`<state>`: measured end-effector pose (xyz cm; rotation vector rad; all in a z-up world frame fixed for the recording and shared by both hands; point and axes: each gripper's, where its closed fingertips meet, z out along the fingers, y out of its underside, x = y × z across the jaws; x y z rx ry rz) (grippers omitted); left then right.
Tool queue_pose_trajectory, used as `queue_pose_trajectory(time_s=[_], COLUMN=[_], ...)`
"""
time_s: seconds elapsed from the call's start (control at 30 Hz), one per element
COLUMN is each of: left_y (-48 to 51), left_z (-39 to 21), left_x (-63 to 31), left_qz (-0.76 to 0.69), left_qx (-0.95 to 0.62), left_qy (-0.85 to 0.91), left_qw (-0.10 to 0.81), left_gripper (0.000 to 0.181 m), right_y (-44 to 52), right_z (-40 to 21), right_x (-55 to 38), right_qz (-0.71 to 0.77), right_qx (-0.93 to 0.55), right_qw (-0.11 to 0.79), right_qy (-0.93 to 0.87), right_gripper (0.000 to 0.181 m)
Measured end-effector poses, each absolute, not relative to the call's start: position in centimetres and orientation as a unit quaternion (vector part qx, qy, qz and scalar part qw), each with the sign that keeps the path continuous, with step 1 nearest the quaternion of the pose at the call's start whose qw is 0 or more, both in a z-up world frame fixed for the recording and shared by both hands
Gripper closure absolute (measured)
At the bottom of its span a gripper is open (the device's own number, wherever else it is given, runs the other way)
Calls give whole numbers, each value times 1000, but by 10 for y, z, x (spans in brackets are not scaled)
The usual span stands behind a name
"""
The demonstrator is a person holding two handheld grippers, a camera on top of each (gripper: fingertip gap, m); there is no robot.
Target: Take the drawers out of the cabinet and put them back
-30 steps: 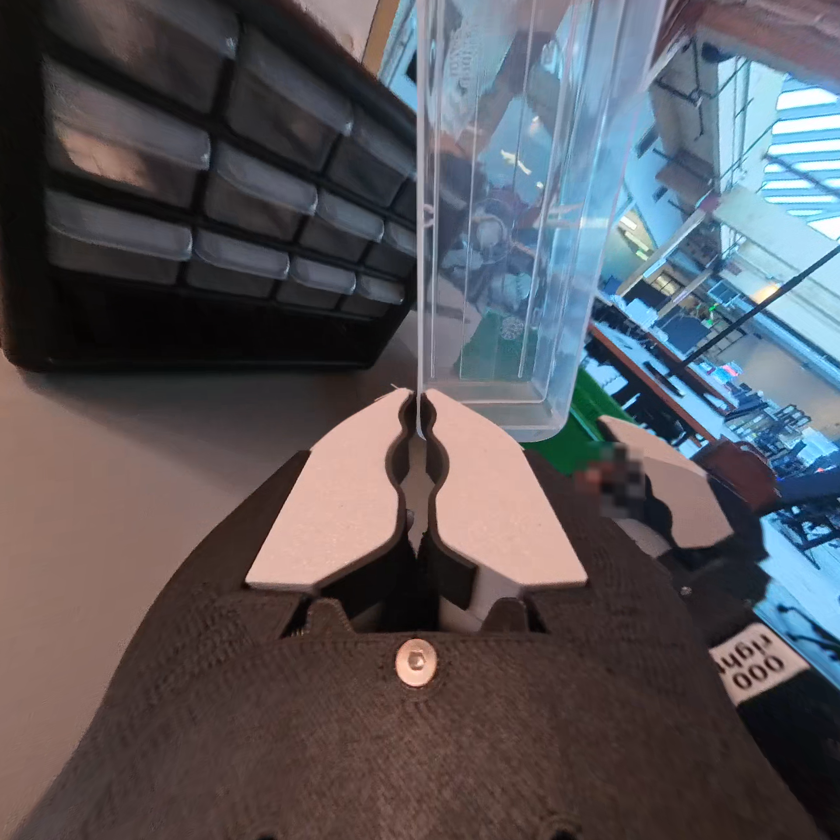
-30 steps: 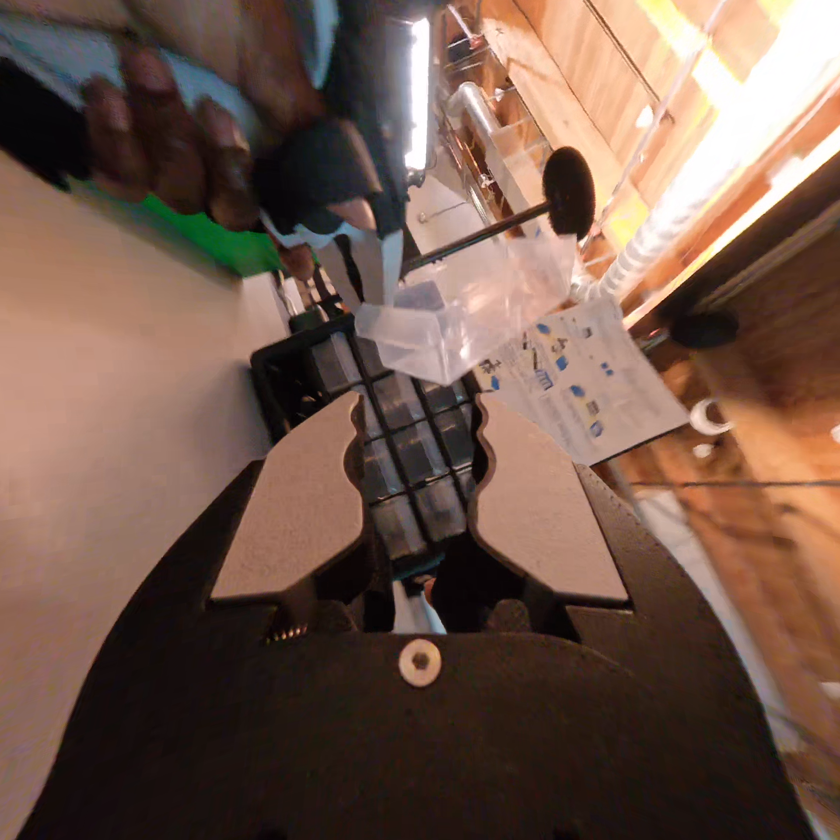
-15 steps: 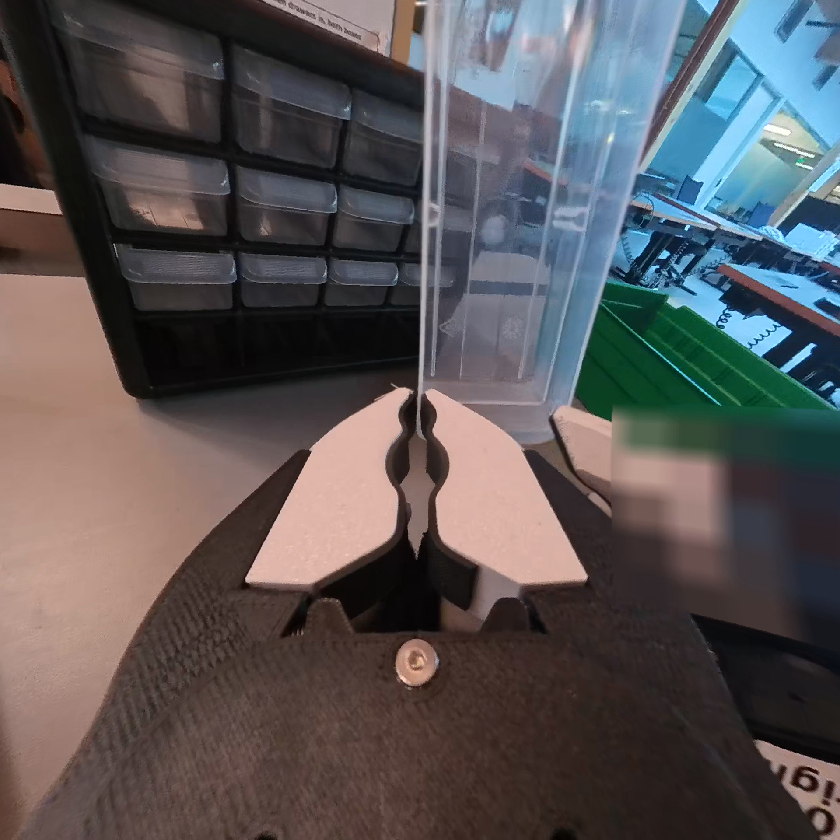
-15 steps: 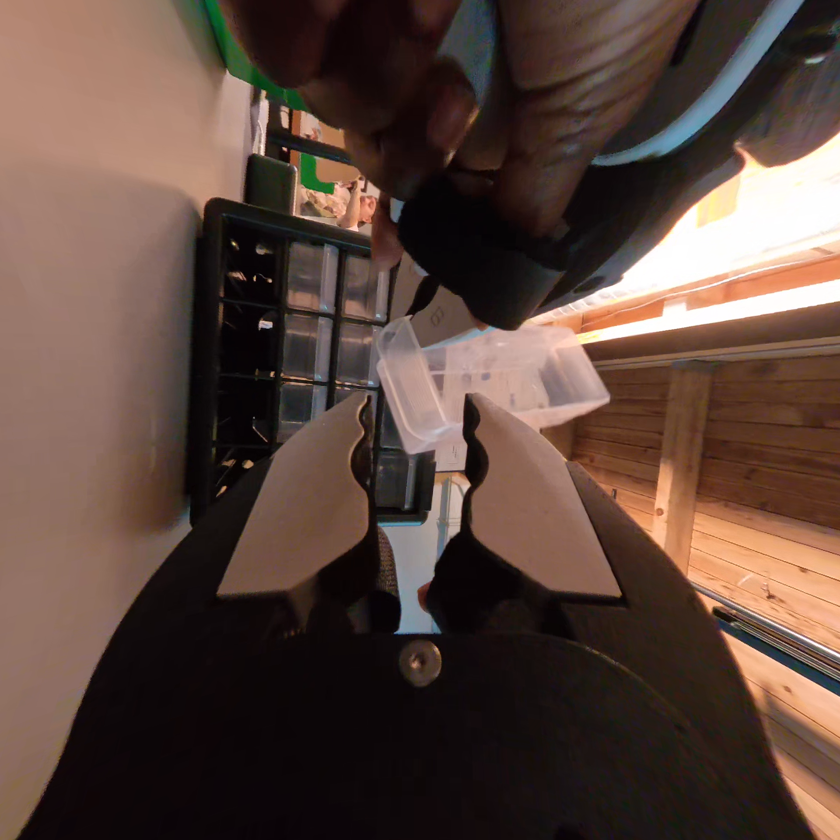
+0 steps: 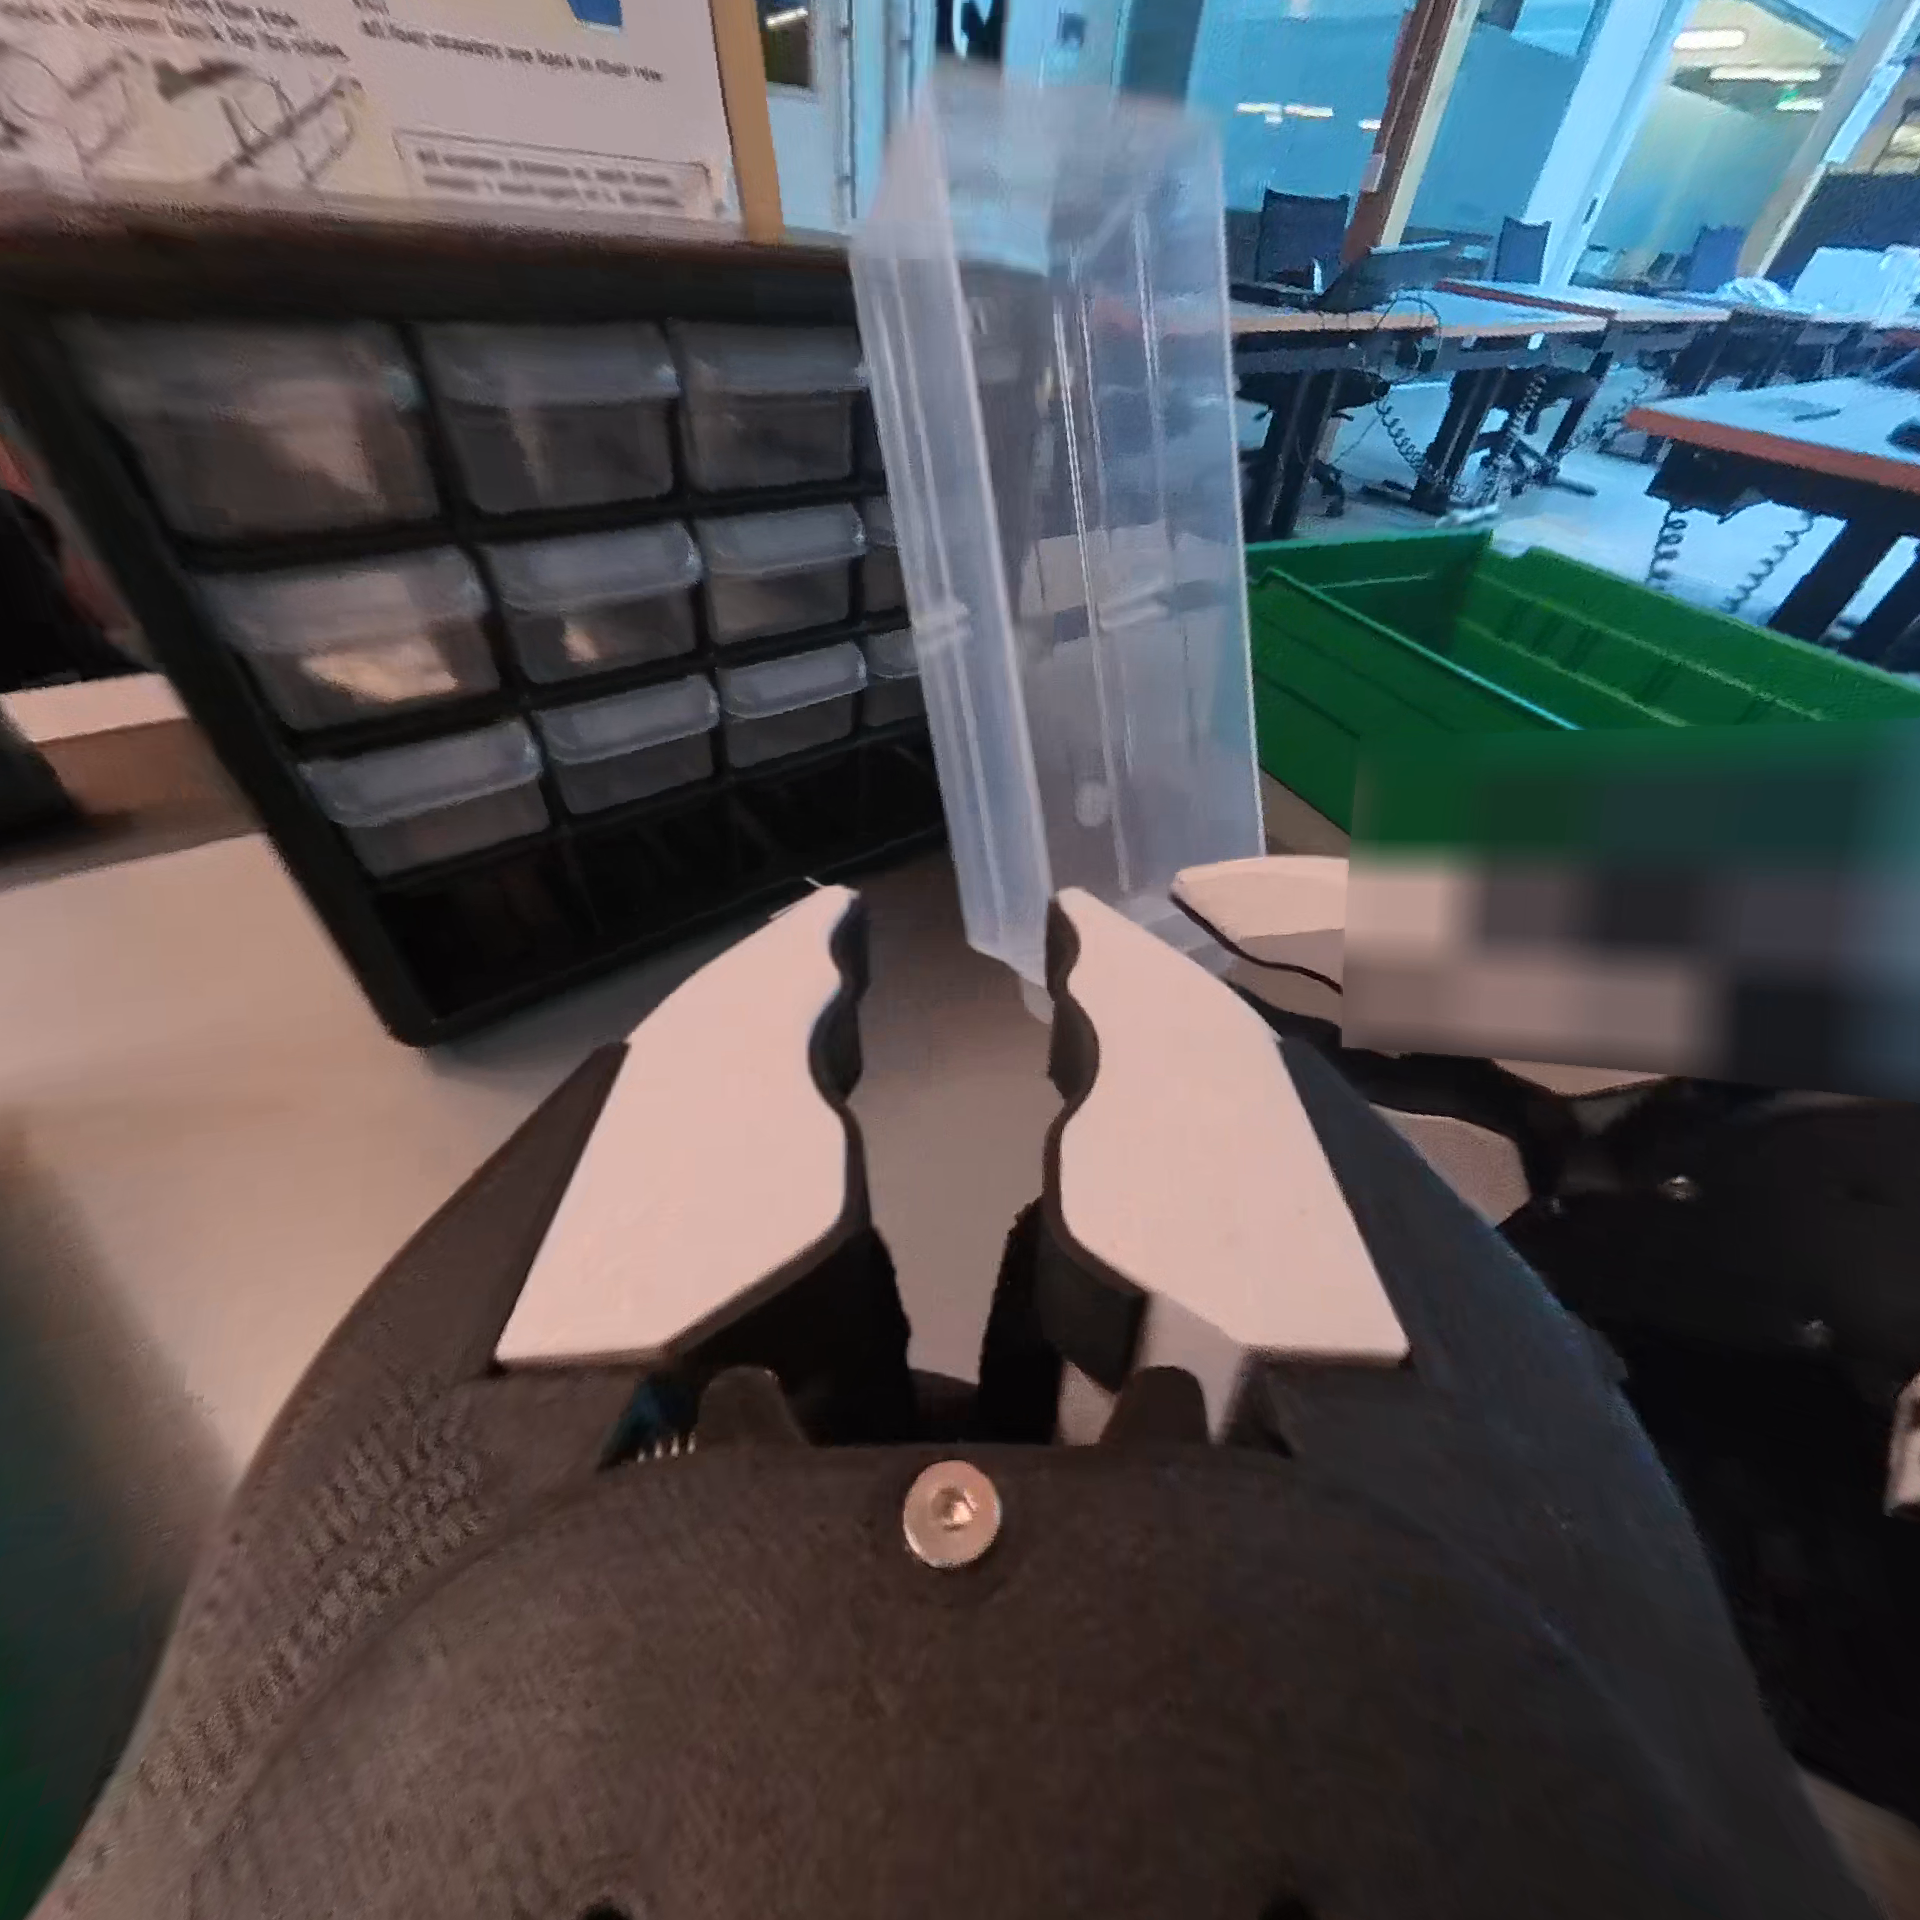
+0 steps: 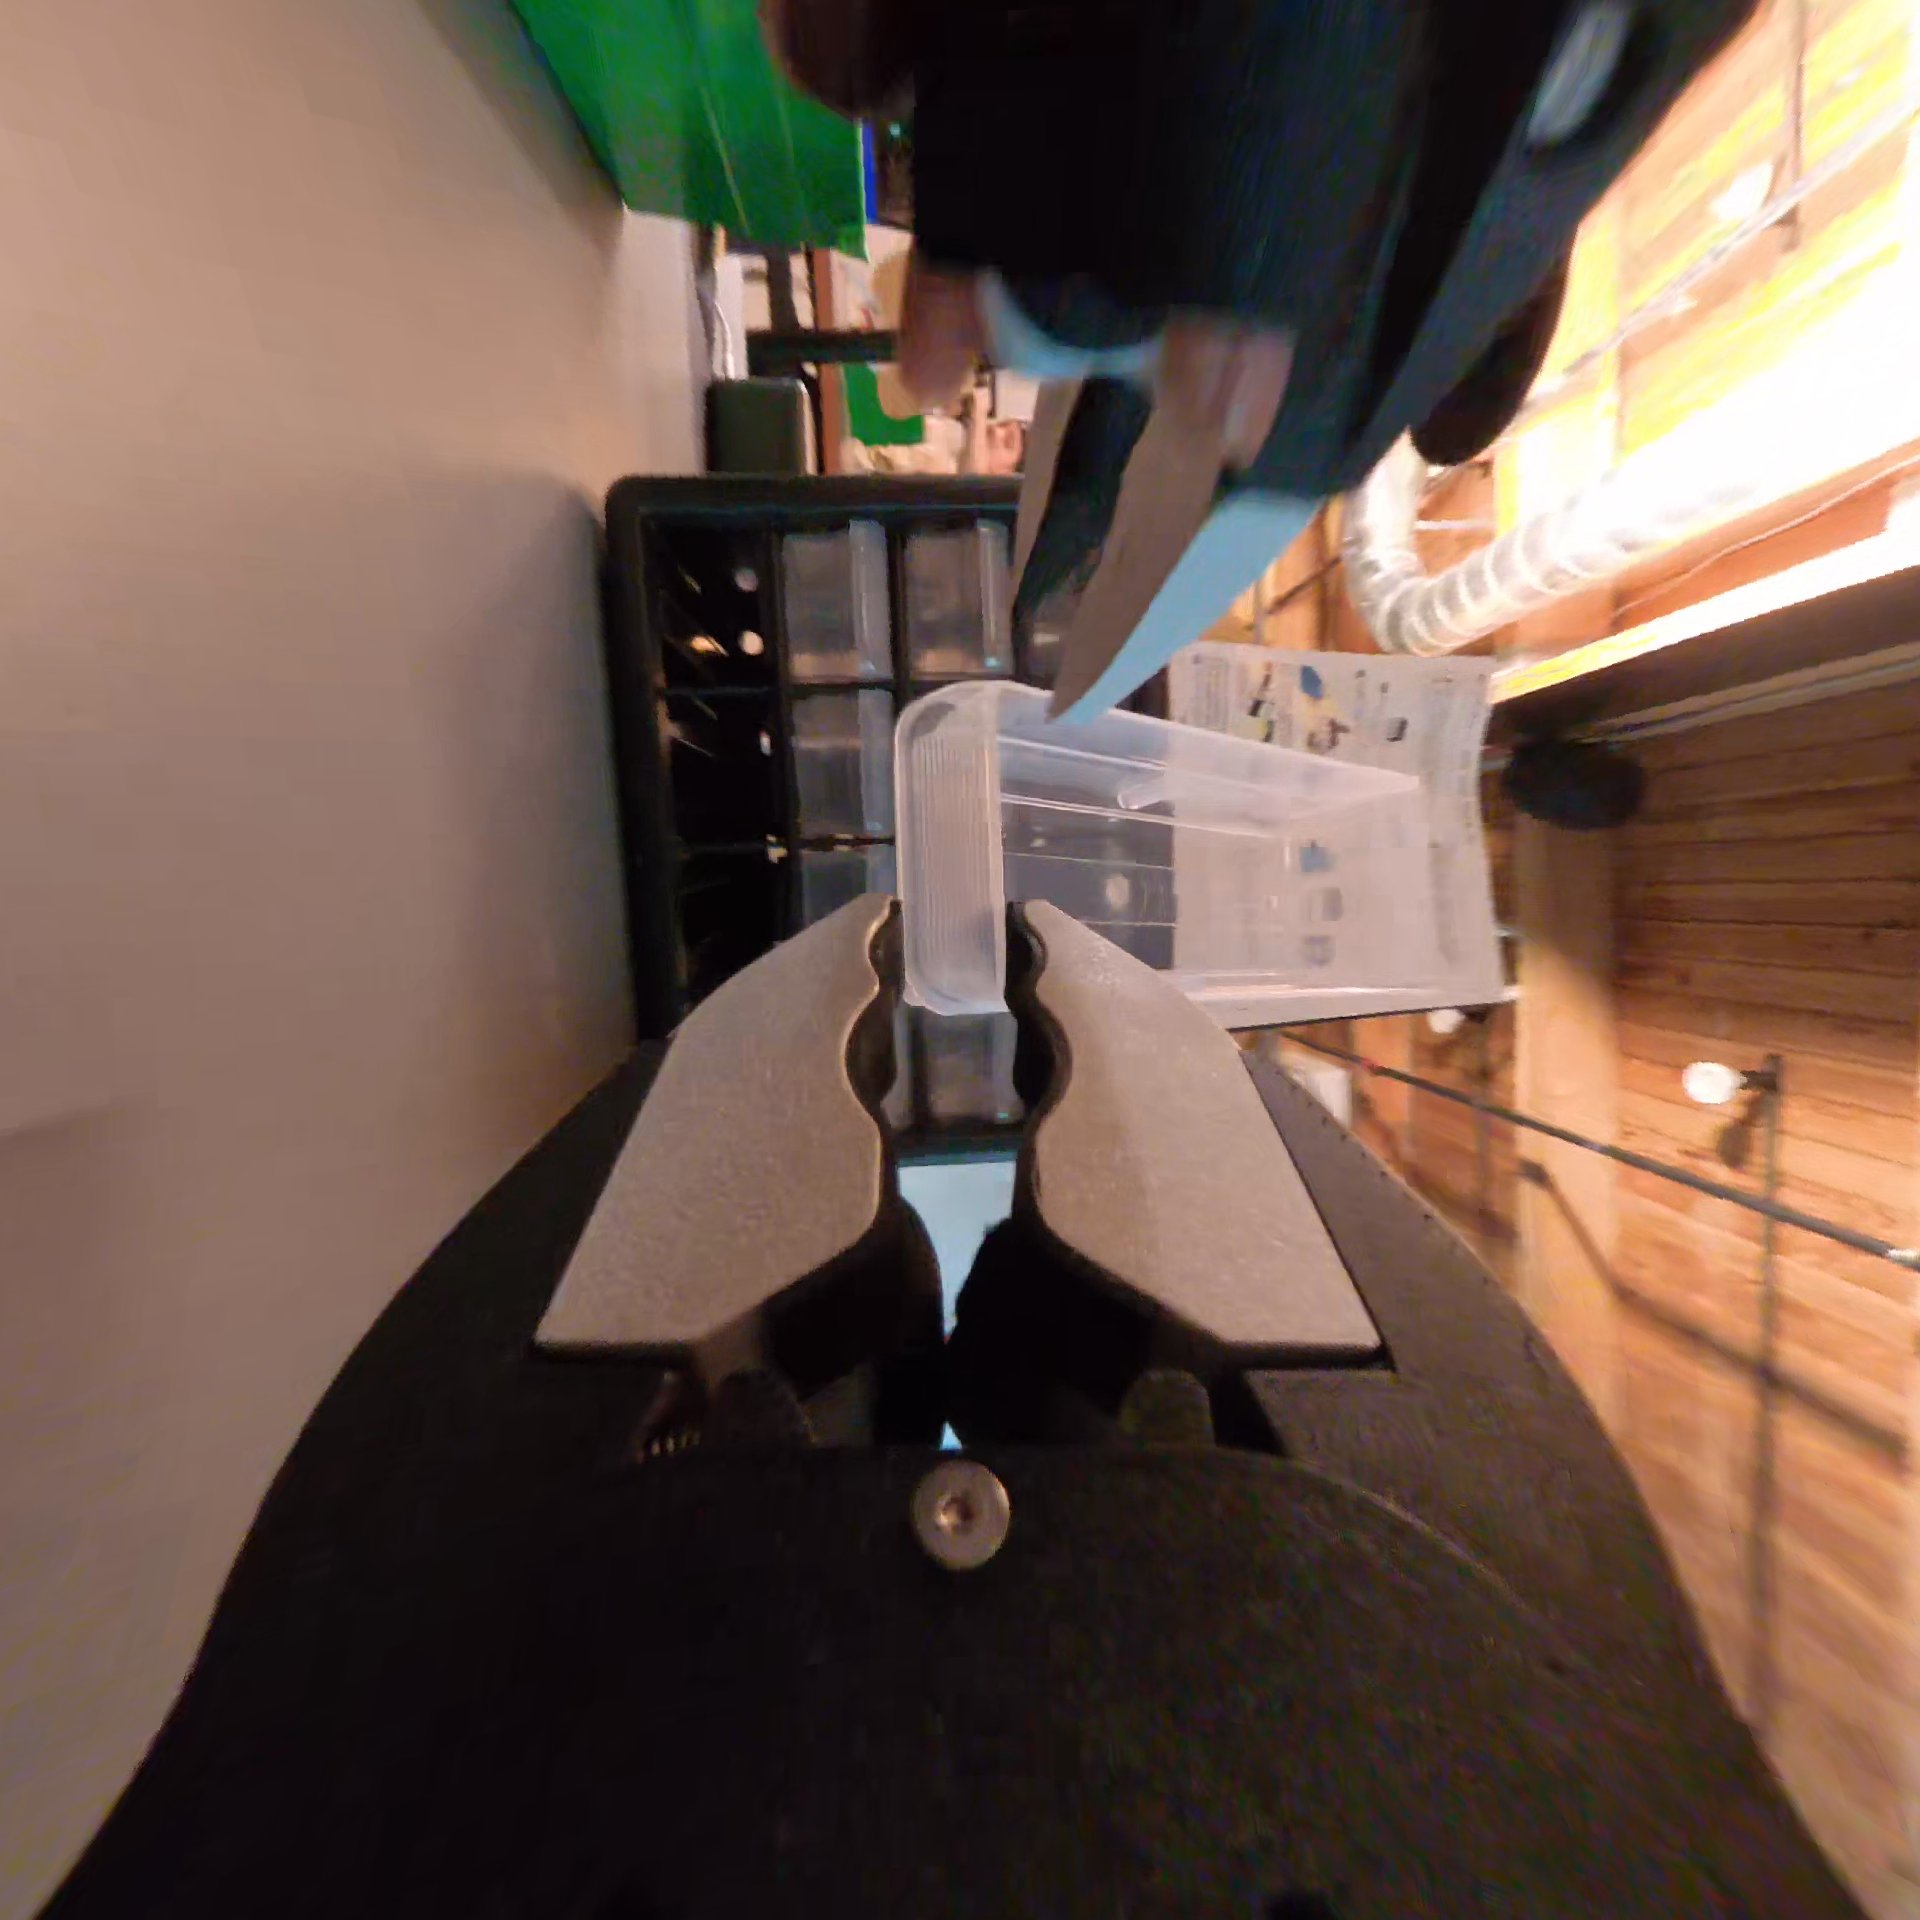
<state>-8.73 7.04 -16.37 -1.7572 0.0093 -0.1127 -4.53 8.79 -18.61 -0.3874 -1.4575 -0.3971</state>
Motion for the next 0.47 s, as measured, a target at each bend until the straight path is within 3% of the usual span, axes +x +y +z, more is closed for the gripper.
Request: queue_pose_trajectory(time_s=[0.17, 0.3, 0.47], left_y=[46, 52, 66], left_z=[-91, -53, -81], left_x=[-166, -209, -177], left_qz=[9, 47, 10], left_qx=[-734, -750, -797], left_qy=[-21, 7, 109], left_qw=[678, 660, 594], left_gripper=[149, 156, 154], right_y=[78, 72, 76], right_z=[-203, -211, -224], right_x=[-50, -54, -48], right_qz=[-45, -11, 13], right_qx=[-213, -220, -236], right_qw=[668, 647, 608], right_qy=[-712, -730, -758], right_gripper=[163, 163, 163])
